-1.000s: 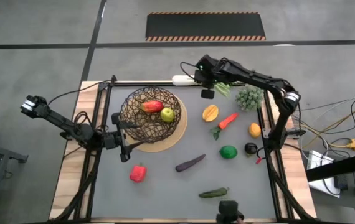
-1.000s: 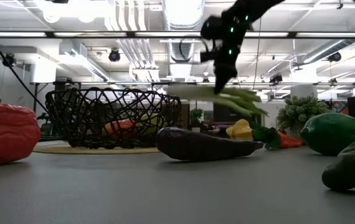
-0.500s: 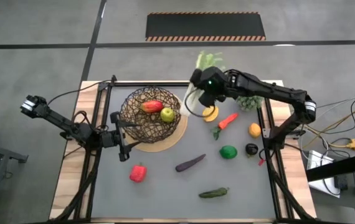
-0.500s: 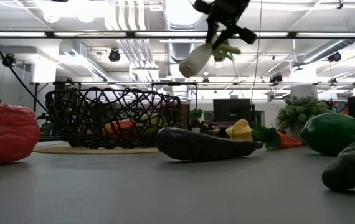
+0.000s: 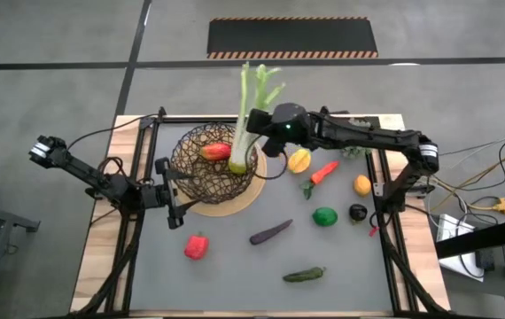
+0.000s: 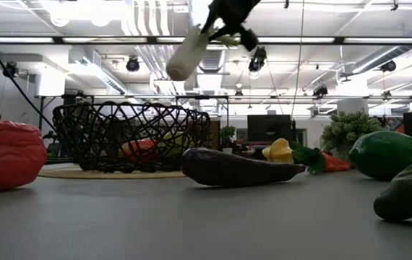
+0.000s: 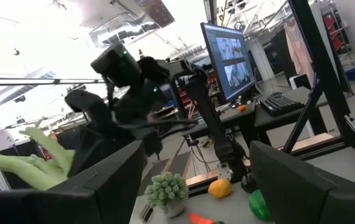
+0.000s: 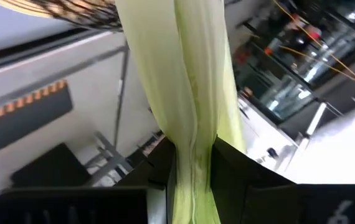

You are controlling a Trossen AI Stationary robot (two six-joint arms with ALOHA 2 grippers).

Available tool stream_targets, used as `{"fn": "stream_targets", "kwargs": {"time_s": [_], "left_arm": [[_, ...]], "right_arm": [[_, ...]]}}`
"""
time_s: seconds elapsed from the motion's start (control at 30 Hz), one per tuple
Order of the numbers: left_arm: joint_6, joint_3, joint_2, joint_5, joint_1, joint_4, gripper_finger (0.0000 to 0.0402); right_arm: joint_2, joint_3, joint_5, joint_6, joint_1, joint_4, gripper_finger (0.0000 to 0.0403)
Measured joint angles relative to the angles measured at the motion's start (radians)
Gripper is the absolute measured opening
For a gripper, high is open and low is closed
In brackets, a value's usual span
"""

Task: Build produce basket
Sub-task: Put the green celery into the black wire basket

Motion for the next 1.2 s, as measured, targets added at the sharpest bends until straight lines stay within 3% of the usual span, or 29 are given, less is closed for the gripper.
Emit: {"fn": "stream_targets", "kwargs": {"time_s": [0.57,0.87,1.2], "left_arm": [[0.0,-0.003,-0.005,0.005,-0.006,0.026,0.0272],[0.0,-0.005,-0.004,0.005,-0.006,0.025,0.0272],[0.0,-0.006,-0.002,0.005,-0.006,0.025,0.0272]], "right_arm": [[0.29,0.0,-0.002,-0.138,-0.051,0.551,0.0064],[0.328,0.0,-0.003,-0.156,-0.061,0.541,0.0064],[0.326,0.0,0.005,-0.144,-0.062,0.352,0.0065]]}}
